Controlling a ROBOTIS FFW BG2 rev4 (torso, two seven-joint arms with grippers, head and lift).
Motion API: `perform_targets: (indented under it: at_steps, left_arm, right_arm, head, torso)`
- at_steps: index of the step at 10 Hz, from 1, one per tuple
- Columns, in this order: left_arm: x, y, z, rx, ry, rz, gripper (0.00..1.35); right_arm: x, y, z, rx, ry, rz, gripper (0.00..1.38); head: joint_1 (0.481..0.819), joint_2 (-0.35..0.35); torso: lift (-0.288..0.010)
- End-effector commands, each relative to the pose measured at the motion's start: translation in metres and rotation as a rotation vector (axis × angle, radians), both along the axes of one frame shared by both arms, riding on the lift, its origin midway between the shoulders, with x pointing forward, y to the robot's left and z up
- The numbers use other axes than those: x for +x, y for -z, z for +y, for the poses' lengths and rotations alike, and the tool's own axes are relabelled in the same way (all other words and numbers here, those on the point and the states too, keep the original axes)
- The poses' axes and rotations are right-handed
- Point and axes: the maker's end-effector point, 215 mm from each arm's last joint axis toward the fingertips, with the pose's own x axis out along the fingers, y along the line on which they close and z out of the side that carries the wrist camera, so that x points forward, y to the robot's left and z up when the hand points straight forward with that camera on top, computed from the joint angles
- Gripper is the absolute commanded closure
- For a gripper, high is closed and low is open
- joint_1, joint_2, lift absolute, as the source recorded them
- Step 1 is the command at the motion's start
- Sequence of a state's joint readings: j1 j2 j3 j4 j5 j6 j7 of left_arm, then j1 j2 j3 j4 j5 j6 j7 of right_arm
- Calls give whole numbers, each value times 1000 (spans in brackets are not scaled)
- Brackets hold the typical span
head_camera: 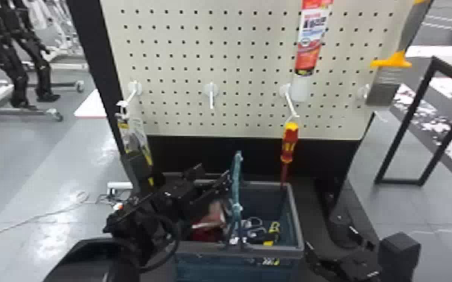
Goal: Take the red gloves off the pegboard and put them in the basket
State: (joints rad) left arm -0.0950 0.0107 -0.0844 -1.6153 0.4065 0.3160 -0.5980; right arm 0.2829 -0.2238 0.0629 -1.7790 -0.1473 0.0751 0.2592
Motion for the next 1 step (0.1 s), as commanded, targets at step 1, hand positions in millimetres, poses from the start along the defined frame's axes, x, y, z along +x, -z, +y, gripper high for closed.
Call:
perform_targets:
  at_steps: [1]
  left_arm:
    - [0, -1, 0, 0, 0, -2, 157]
  right_arm:
    - [0, 0, 0, 0, 0, 0, 117]
  head:
    - [549, 0]
  torso:
    - [-100]
